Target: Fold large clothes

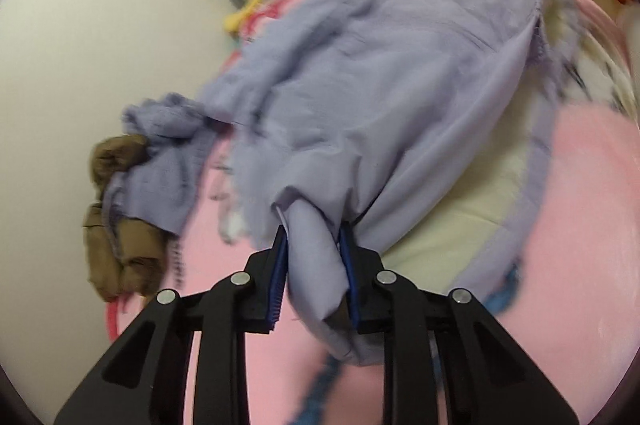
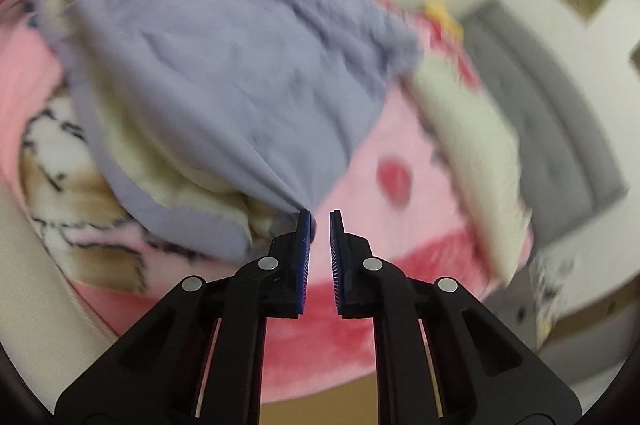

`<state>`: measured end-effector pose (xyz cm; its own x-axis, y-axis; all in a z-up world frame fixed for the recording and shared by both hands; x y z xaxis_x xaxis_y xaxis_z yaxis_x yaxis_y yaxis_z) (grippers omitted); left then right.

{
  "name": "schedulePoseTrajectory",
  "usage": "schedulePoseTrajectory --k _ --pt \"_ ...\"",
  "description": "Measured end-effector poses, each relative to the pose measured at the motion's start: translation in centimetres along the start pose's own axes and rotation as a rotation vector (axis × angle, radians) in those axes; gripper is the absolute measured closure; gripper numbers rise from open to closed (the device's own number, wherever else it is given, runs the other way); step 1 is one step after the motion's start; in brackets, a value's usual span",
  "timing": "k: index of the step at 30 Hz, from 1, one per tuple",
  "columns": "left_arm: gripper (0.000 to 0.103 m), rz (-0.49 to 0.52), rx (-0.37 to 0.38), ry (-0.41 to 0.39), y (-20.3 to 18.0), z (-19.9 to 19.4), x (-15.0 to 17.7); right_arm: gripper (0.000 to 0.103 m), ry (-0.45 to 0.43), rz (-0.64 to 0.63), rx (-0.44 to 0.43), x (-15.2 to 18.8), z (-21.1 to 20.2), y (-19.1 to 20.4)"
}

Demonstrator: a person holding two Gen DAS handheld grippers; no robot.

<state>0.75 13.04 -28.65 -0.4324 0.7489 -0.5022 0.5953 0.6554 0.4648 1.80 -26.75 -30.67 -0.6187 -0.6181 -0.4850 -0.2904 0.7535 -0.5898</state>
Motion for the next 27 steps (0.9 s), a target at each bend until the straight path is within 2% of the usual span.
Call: schedulePoseTrajectory --k 2,3,5,6,7,8,9,10,15,17,22,25,27 --pt "0.073 -0.067 0.007 -0.016 -0.3 -0.1 0.3 0.094 0.008 -0.004 -0.012 0.6 0.5 0.9" --pt "0.068 -0.132 0.01 -0.04 -0.1 -0.6 0.5 0.094 -0.003 -0.008 -0.014 0.9 0.3 1.4" --pt "0.038 -0.184 -0.034 -0.064 0.2 -1.7 1.1 0.093 -0.02 -0.018 -0.042 1.5 -0.7 2.3" --pt "0.03 -0.185 -0.088 -0.072 0.4 -2.5 1.7 0.089 -0.034 -0.017 -0.056 1.8 -1.4 2.6" --pt "0.023 -0.191 -0.122 -0.076 0.5 -3.3 2.3 0.074 -0.062 -0.012 -0.084 2.0 -2.3 3.0" --pt "0.023 -0.214 -0.118 -0.076 0.4 -3.9 2.9 0.06 -0.091 -0.008 -0.1 2.1 -3.2 3.3" --pt "0.023 -0.238 -0.103 -0.07 0.3 -4.2 3.4 0.037 -0.131 -0.009 -0.099 2.2 -4.2 3.6" --pt "0.023 -0.269 -0.083 -0.06 0.1 -4.4 3.9 0.032 -0.152 -0.014 -0.091 2.2 -4.7 3.8" --pt "0.023 -0.374 -0.043 -0.031 -1.0 -3.0 5.4 0.033 -0.132 0.014 -0.095 2.2 -3.7 5.3" --pt "0.023 -0.376 -0.051 -0.03 -1.3 -2.7 5.6 0.033 -0.146 0.006 -0.06 1.6 -3.1 5.4" --pt "0.023 -0.376 -0.037 -0.045 -0.9 -2.1 5.5 0.035 -0.152 0.062 -0.057 0.8 -2.1 4.6" --pt "0.025 -0.341 -0.047 -0.051 -0.9 -2.2 4.9 0.035 -0.158 0.041 -0.053 0.6 -1.9 4.4" --pt "0.025 -0.312 -0.055 -0.079 -0.6 -2.7 4.1 0.035 -0.169 0.019 -0.01 0.4 -2.0 3.8"
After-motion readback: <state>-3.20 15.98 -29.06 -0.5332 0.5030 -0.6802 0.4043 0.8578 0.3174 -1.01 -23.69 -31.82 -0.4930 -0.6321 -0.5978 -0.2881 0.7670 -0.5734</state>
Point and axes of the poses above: each gripper's, at about its wrist camera, not at the fingertips, and z roughly the way its jaws point, y to its left, x to its underside, the point moved 10 cm from there along z, roughly the way its jaws point, and after that the axes turned 9 degrees about x, right-handed, at the moved point
